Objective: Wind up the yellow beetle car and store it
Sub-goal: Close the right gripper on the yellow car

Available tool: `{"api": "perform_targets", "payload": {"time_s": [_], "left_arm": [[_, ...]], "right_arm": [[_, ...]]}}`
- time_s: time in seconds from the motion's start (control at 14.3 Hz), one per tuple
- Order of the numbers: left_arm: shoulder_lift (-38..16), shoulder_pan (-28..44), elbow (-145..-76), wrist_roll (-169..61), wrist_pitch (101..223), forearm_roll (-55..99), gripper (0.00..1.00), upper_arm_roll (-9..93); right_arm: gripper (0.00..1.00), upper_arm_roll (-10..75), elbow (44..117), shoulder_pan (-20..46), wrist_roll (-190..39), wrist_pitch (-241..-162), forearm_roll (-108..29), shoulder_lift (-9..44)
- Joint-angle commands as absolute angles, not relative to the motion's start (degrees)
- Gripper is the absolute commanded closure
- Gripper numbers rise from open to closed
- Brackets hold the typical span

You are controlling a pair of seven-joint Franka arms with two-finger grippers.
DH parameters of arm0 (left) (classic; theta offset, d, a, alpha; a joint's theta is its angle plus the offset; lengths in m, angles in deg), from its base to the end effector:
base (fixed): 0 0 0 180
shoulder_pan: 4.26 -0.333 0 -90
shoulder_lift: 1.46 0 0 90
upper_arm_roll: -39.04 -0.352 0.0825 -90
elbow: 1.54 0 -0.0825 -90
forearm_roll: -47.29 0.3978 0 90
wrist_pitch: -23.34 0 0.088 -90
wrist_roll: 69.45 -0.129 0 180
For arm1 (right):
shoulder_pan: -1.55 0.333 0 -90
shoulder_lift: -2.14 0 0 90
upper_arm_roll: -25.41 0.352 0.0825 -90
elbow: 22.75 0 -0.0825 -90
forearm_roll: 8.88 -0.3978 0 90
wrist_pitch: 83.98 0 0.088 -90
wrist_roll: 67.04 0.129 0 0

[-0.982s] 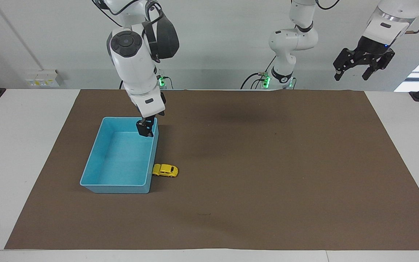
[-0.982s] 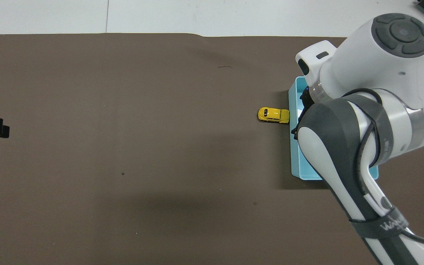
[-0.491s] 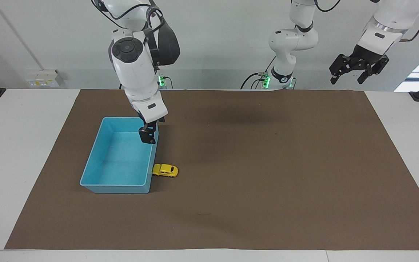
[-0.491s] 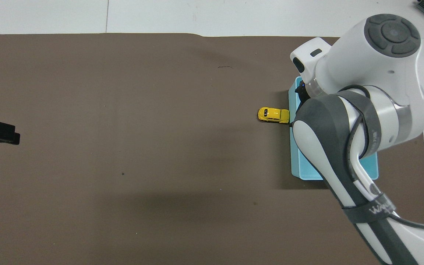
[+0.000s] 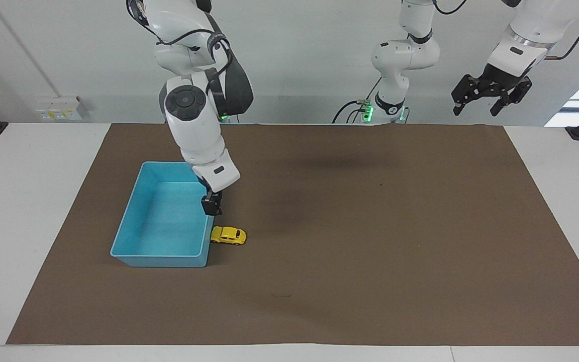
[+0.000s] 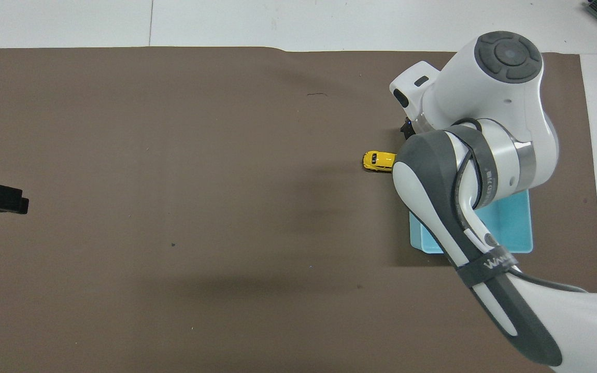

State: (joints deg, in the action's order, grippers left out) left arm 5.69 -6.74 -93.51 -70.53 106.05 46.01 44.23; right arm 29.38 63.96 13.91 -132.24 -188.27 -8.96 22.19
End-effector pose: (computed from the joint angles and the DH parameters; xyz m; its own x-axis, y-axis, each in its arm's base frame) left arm 0.5093 -0.0307 0.6782 0.9970 -0.0678 -0.0371 -0.0674 -0.9977 0.0117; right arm 0.6591 0.1870 0.4675 0.1514 0.9885 0.0050 0.9873 -0.1510 -0.0489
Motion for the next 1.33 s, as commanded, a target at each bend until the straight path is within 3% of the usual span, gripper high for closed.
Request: {"api": "perform_targets", "payload": {"time_s": [0.0, 1.26], "left_arm": [[7.0, -7.6, -94.8, -71.6, 107.0, 45.3, 0.00, 44.1], [7.3, -5.3, -96.5, -71.5, 106.7, 45.3, 0.00, 43.8]], "right_arm": [[0.00, 29.7, 66.5, 13.7, -133.8, -190.8, -7.9, 21.6], [0.00, 29.6, 74.5, 13.1, -135.1, -205.0, -6.7, 25.0]]}}
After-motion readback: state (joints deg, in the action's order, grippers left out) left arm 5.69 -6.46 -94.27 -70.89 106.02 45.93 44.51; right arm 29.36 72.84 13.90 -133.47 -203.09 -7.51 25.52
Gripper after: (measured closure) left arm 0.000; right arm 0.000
